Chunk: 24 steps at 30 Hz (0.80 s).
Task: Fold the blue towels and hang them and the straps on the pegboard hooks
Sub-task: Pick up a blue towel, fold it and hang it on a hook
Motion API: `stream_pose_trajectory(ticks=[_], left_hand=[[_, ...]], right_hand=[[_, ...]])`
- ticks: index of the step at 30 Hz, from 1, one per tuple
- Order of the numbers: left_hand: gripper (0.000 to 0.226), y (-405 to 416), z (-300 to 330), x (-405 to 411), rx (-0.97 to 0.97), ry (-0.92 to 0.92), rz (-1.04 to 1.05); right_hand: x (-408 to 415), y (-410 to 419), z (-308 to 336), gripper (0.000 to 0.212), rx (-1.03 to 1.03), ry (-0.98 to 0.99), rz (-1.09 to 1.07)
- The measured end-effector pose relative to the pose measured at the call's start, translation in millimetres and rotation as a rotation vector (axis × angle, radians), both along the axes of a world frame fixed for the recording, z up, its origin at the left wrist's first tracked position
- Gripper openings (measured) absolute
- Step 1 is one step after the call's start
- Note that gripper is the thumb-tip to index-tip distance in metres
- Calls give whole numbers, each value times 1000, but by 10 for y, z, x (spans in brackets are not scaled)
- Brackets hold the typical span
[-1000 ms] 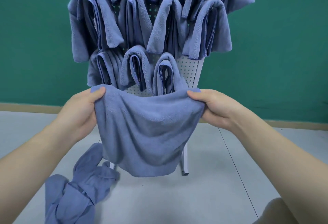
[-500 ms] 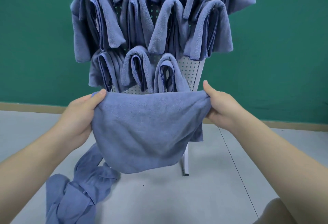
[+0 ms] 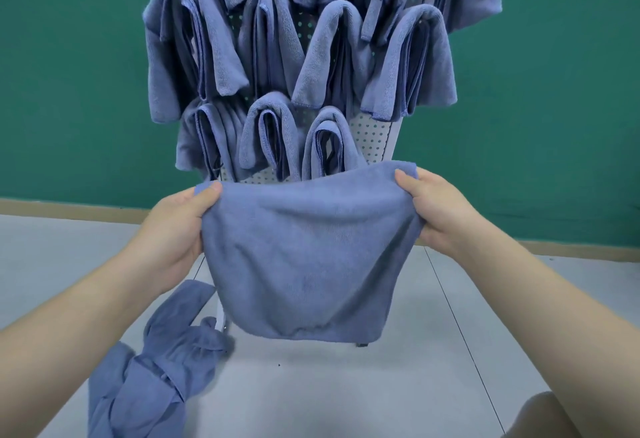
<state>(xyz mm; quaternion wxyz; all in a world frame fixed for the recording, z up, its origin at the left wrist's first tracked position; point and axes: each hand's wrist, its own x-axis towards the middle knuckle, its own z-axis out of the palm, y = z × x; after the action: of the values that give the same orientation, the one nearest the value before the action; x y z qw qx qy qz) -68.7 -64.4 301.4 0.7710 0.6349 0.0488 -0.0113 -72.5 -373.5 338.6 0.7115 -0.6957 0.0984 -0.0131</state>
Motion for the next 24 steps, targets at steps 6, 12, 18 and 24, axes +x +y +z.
stream_pose_trajectory(ticks=[6, 12, 18, 24], left_hand=[[31, 19, 34, 64, -2, -23, 106], [39, -38, 99, -43, -159, 53, -197], [47, -42, 75, -77, -86, -11, -326], [18, -22, 40, -10, -46, 39, -132]], right_hand=[[16, -30, 12, 29, 24, -7, -63], [-14, -13, 29, 25, 153, 36, -40], [-37, -32, 60, 26, 256, 19, 114], [-58, 60, 23, 31, -141, -35, 75]])
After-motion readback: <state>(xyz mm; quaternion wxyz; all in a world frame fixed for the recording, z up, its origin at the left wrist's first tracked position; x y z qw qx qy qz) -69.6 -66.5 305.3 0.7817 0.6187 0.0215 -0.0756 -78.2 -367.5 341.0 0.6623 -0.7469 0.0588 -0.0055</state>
